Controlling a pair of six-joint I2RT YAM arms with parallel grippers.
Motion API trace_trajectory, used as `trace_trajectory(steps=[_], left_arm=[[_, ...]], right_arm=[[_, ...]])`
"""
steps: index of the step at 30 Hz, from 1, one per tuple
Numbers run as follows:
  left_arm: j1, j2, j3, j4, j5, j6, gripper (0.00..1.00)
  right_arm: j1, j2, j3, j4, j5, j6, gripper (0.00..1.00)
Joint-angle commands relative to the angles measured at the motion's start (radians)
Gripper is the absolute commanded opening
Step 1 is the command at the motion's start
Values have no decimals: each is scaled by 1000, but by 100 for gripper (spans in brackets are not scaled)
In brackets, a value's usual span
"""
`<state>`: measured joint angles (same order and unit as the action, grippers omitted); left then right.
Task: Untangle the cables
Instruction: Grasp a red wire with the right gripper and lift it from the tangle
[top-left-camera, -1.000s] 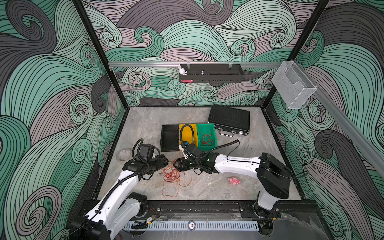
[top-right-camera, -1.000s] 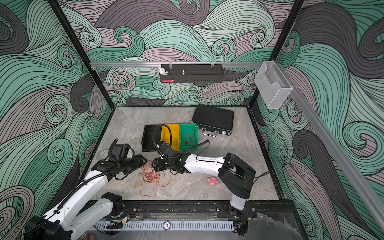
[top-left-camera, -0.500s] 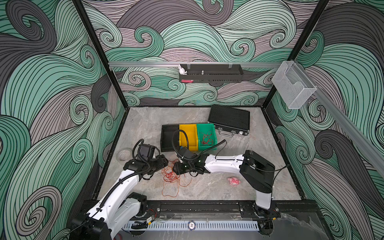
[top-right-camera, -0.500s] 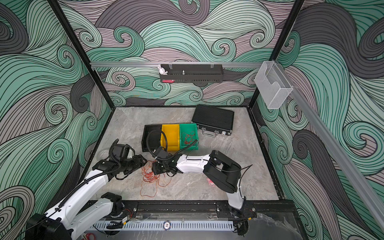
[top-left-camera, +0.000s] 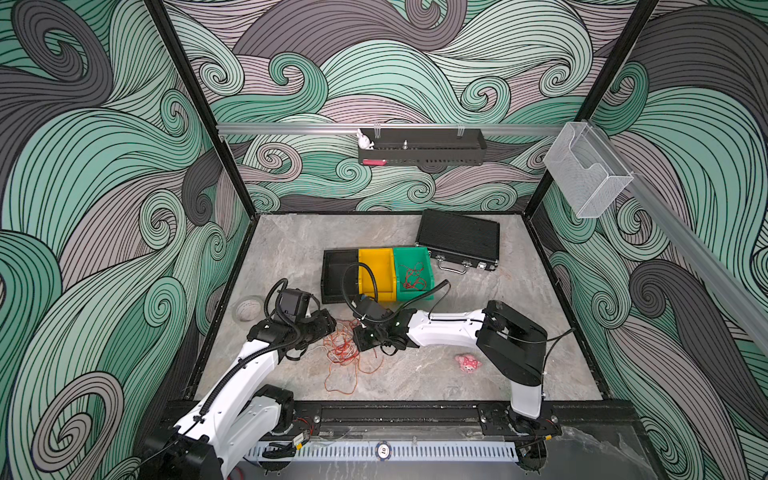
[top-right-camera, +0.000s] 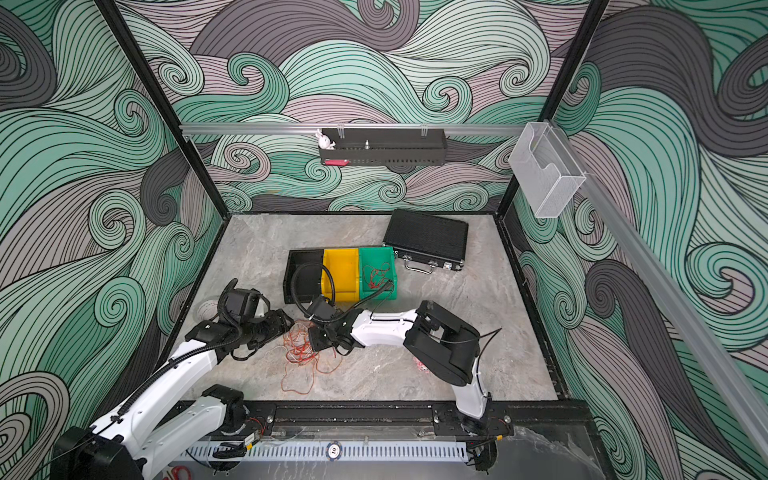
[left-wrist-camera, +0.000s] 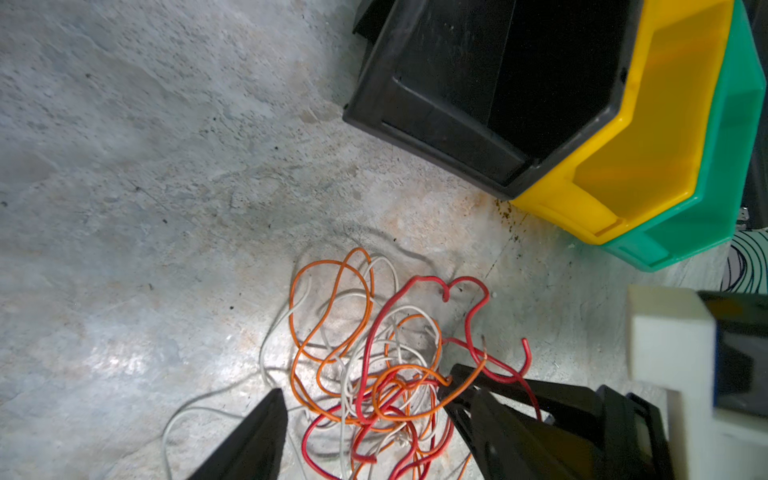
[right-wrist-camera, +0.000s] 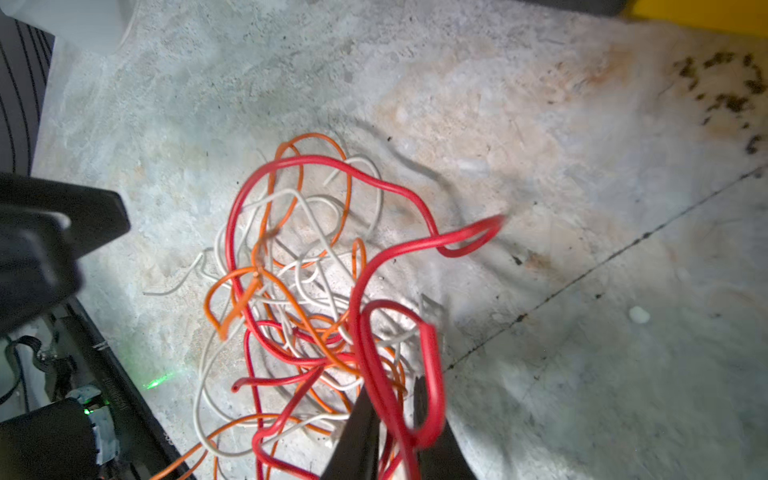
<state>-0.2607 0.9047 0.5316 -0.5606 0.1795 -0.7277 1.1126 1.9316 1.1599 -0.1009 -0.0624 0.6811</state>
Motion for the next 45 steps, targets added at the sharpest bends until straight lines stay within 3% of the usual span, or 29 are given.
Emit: trace_trajectory(steps=[1, 10, 17, 27, 35, 45], left_arm=[[-5, -16, 10, -2, -5, -12, 73], [-5, 9, 7, 49, 84, -7, 73], [-5, 55, 9, 117, 220, 8, 73], [-8, 103, -14, 109, 215, 25, 70], [-12, 149, -33, 130, 201, 16, 58], [-40, 178, -68, 211, 222, -30, 55]], right_arm=[[-9, -37, -33, -10, 32, -12, 12], [-37, -150, -125, 36, 46, -21, 1], [-85, -249, -209, 78, 47, -26, 0], [-130, -355, -266, 64, 52, -42, 0], [-149, -427, -287, 34, 66, -61, 1], [-156, -498, -304, 27, 41, -68, 1]])
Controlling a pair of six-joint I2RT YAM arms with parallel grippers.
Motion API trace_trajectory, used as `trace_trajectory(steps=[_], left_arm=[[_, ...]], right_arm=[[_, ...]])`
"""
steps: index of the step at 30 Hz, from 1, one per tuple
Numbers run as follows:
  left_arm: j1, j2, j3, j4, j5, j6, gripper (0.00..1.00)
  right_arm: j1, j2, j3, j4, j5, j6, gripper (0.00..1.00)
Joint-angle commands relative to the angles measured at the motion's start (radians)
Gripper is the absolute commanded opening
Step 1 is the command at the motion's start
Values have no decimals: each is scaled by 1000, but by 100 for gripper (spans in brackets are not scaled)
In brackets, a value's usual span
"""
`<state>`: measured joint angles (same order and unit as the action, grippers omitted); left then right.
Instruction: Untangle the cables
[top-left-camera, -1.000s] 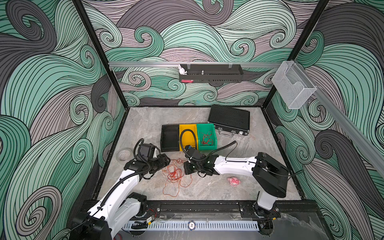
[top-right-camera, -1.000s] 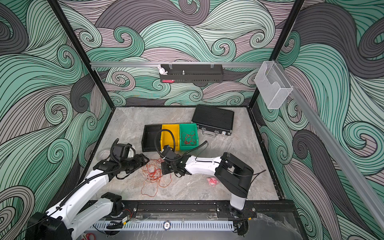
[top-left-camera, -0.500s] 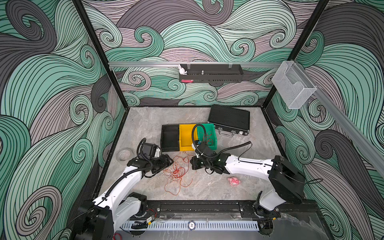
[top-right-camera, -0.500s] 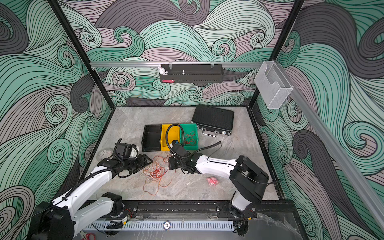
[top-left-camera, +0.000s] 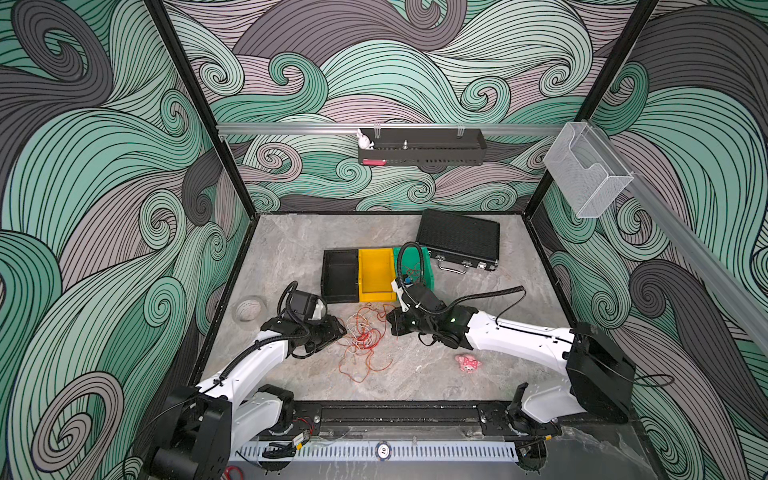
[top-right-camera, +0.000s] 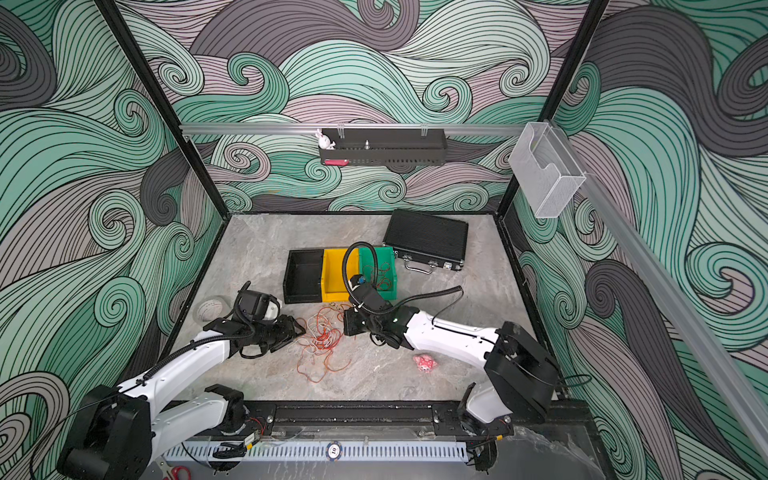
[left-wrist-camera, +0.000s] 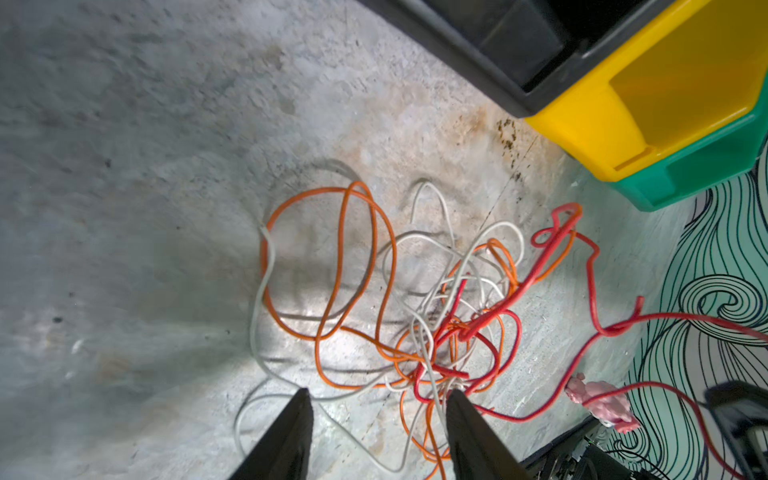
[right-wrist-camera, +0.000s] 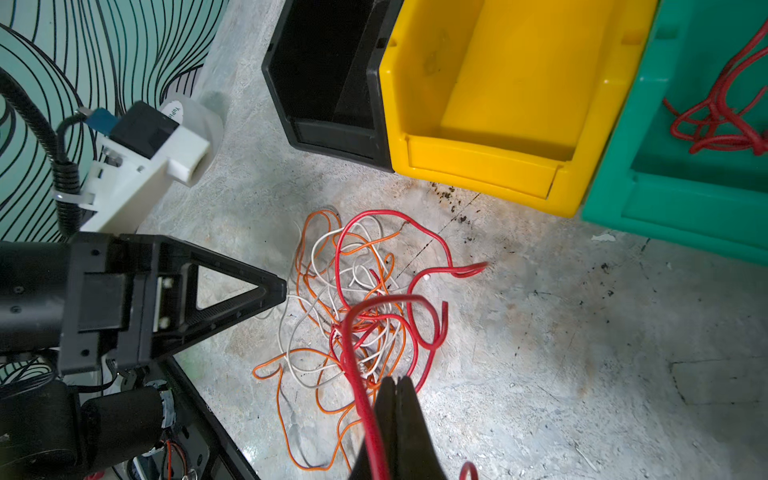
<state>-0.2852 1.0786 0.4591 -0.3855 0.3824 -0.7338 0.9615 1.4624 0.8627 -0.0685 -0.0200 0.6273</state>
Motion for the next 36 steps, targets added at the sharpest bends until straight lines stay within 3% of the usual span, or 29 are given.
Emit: trace_trajectory(steps=[1, 8, 25, 28, 31, 36], left_arm=[[-21, 4, 2, 42, 22, -26, 55], [-46, 39, 1, 61, 32, -15, 63], [-82, 89, 35, 60, -18, -25, 55], [-83, 90, 36, 68, -10, -26, 48], [-83, 100, 39, 67, -10, -23, 32], [-84, 107, 39, 71, -7, -28, 29]], right_arm=[[-5, -36, -8, -4, -13, -17, 1], [-7, -88, -24, 37, -99, -29, 2], [-26, -212, -67, 120, -289, -44, 2], [-37, -261, -71, 108, -300, -53, 2], [-54, -309, -80, 78, -291, -62, 2], [-95, -393, -110, 29, -267, -67, 3]])
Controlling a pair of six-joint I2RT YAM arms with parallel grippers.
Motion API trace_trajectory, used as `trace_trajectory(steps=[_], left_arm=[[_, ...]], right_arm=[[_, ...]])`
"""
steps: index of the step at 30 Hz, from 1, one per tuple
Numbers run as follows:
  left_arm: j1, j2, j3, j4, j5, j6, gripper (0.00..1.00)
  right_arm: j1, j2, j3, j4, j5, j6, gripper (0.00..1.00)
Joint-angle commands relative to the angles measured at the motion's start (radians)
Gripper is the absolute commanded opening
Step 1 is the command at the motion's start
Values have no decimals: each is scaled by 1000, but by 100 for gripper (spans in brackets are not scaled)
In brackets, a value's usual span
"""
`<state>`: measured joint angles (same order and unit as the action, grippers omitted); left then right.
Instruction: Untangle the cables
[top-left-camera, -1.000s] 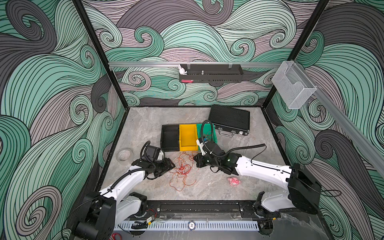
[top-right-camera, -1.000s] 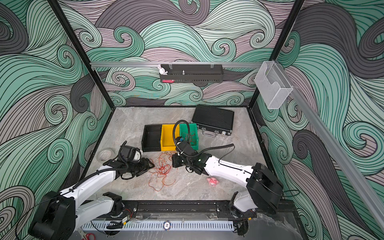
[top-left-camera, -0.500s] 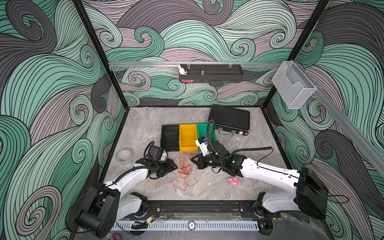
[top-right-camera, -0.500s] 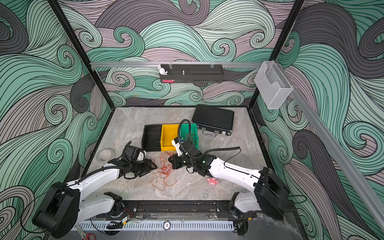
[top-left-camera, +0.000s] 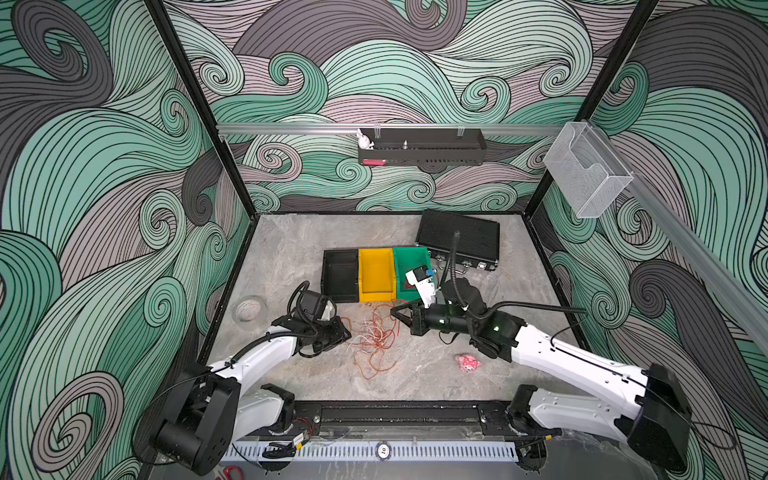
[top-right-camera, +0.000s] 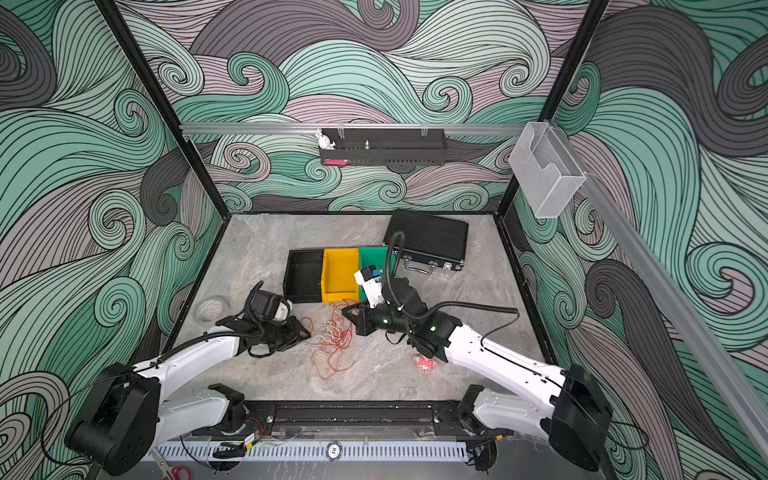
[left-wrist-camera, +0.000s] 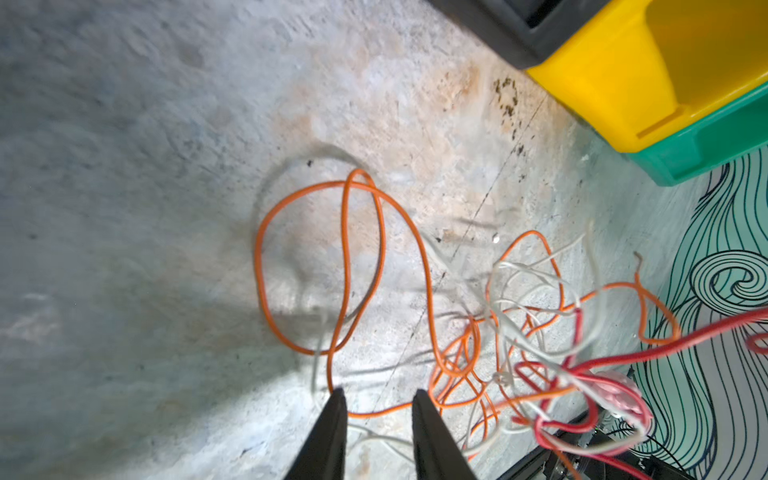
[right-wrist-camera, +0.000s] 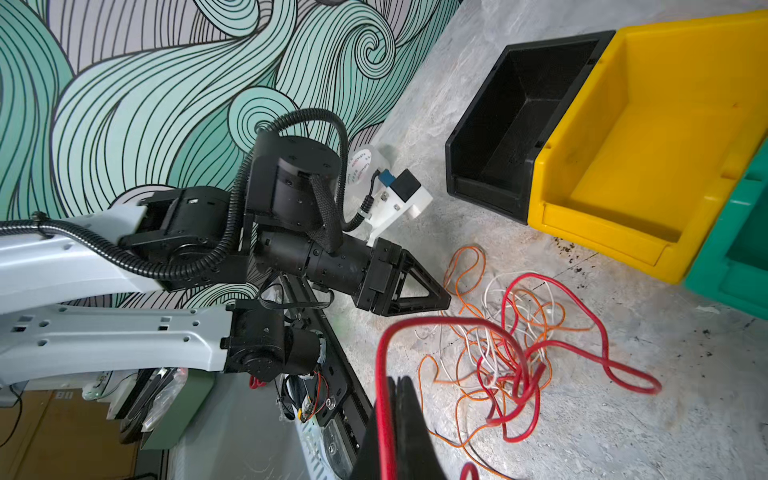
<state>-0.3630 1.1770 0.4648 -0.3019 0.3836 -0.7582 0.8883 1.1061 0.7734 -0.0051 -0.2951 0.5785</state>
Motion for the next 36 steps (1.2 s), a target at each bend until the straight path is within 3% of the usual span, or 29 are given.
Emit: trace_trajectory(steps=[1, 10, 14, 21, 26, 32, 36], left_arm=[[-6, 6, 35, -12, -8, -4, 27], [-6, -40, 74, -22, 39, 16, 30], [-13, -82, 101, -33, 79, 49, 37], [-65, -144, 140, -58, 87, 65, 58], [-147, -166, 162, -1, 82, 86, 61], [-324, -193, 133, 139, -124, 305, 61], [-368, -138, 123, 236, -134, 448, 60]], right_arm=[[-31, -51, -28, -39, 12, -19, 3], [-69, -35, -49, -69, -24, -2, 3], [-71, -5, -45, -81, -15, 8, 4], [-103, 28, -36, -94, 1, 33, 4], [-134, 44, -31, -84, -29, 50, 4], [-187, 57, -44, -44, -118, 84, 4], [-215, 69, -57, -8, -178, 123, 4]])
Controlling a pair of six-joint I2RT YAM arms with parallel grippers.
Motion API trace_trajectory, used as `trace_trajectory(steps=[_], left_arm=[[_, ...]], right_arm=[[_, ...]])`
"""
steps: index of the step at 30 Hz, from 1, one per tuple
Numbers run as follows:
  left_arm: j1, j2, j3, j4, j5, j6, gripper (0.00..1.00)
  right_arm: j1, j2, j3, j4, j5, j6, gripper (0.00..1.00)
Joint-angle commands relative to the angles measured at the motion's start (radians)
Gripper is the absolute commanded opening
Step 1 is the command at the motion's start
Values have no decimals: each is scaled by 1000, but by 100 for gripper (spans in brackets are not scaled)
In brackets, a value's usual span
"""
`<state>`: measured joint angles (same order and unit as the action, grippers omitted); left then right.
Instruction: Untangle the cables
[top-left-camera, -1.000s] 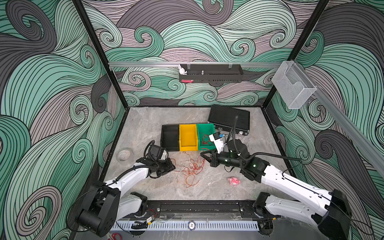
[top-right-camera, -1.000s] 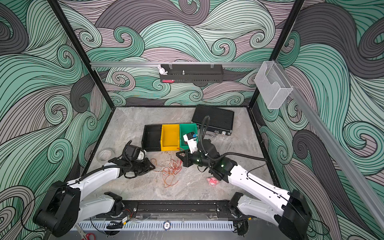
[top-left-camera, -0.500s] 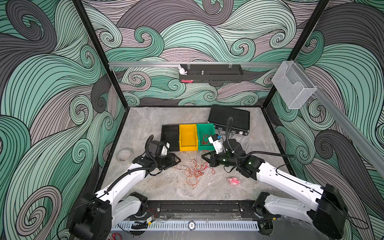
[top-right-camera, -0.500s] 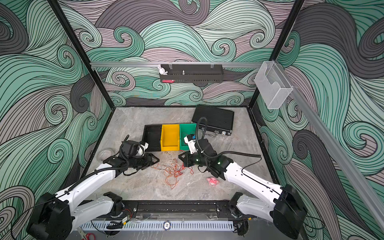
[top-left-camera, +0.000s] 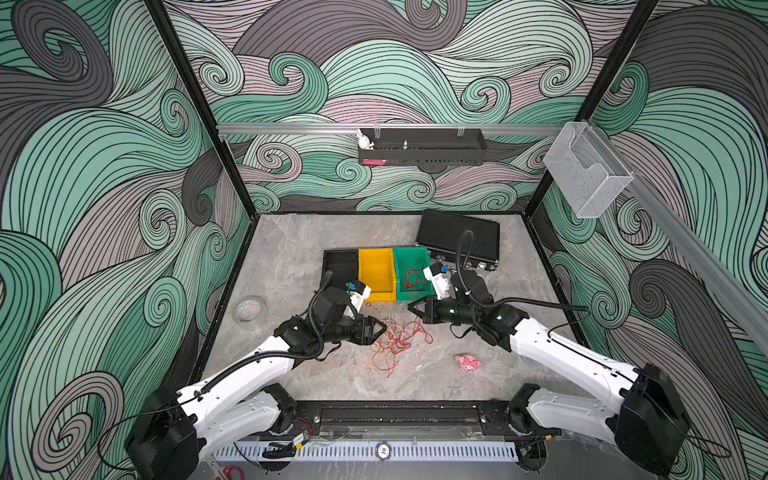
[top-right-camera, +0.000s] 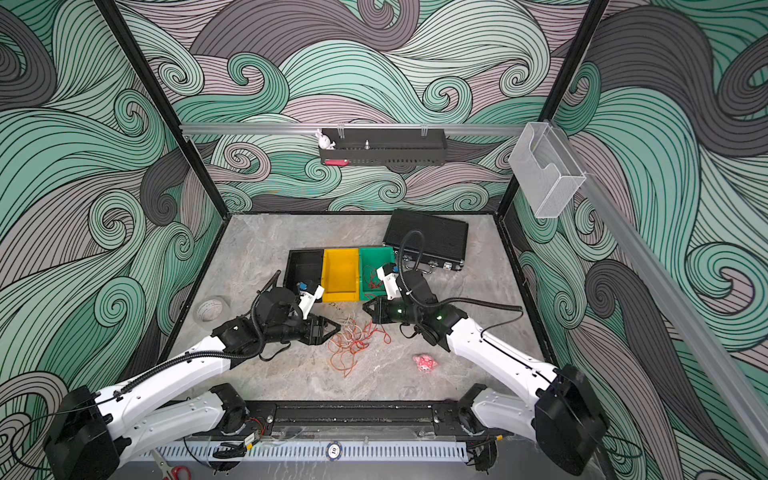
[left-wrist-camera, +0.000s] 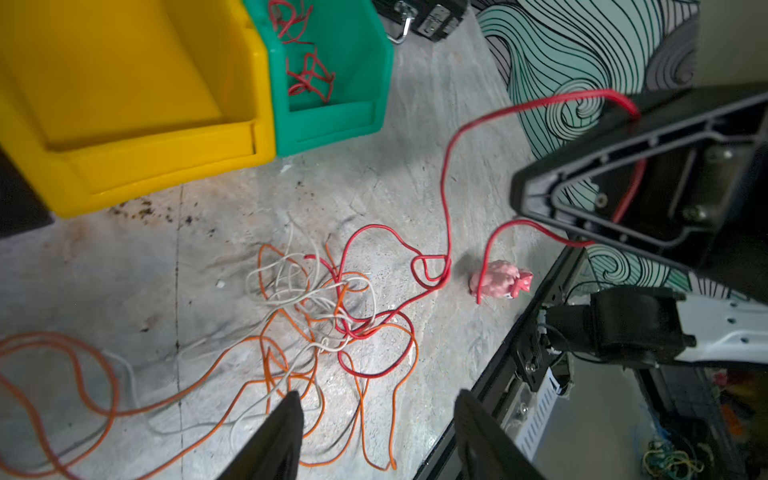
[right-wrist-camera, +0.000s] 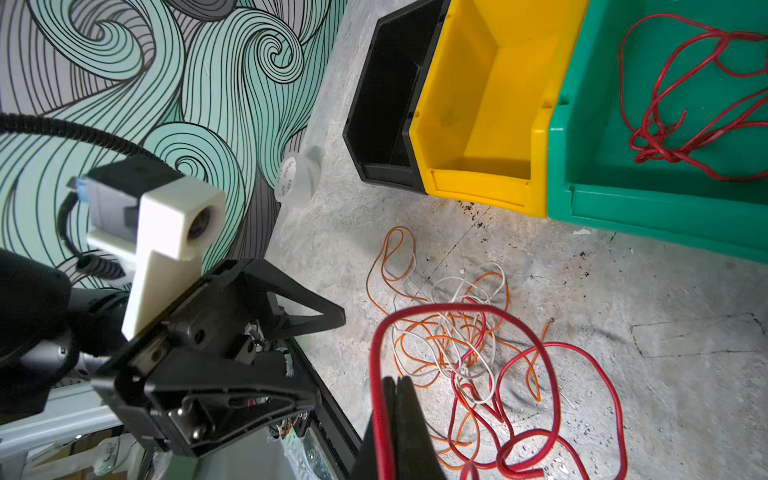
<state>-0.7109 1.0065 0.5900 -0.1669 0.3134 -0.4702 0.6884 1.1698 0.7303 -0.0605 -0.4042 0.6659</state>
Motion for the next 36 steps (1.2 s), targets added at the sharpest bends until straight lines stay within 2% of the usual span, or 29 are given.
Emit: trace_trajectory(steps=[1, 7, 10, 15, 17, 21, 27, 31, 36], left_arm=[[-29, 53, 2, 118, -58, 186, 60], [-95, 193, 35, 216, -9, 309, 57], [-105, 234, 27, 276, 37, 322, 56], [-114, 289, 25, 305, 42, 338, 56], [-114, 302, 21, 314, 20, 341, 53], [-112, 323, 15, 305, -92, 325, 49], [-103, 355, 3, 269, -230, 290, 48], [-97, 387, 2, 258, -269, 268, 50], [-82, 441, 13, 248, -267, 223, 55]], right_arm=[[-17, 6, -17, 56, -80, 43, 4], [-31, 12, -22, 81, -117, 70, 4], [-40, 8, -28, 82, -122, 76, 4], [-59, -4, -42, 88, -134, 83, 4], [-66, -6, -43, 89, -141, 85, 4], [-78, -14, -47, 82, -149, 81, 4], [-97, -48, -68, 70, -151, 77, 4], [-101, -62, -76, 68, -153, 75, 4], [-102, -70, -84, 71, -156, 75, 4]])
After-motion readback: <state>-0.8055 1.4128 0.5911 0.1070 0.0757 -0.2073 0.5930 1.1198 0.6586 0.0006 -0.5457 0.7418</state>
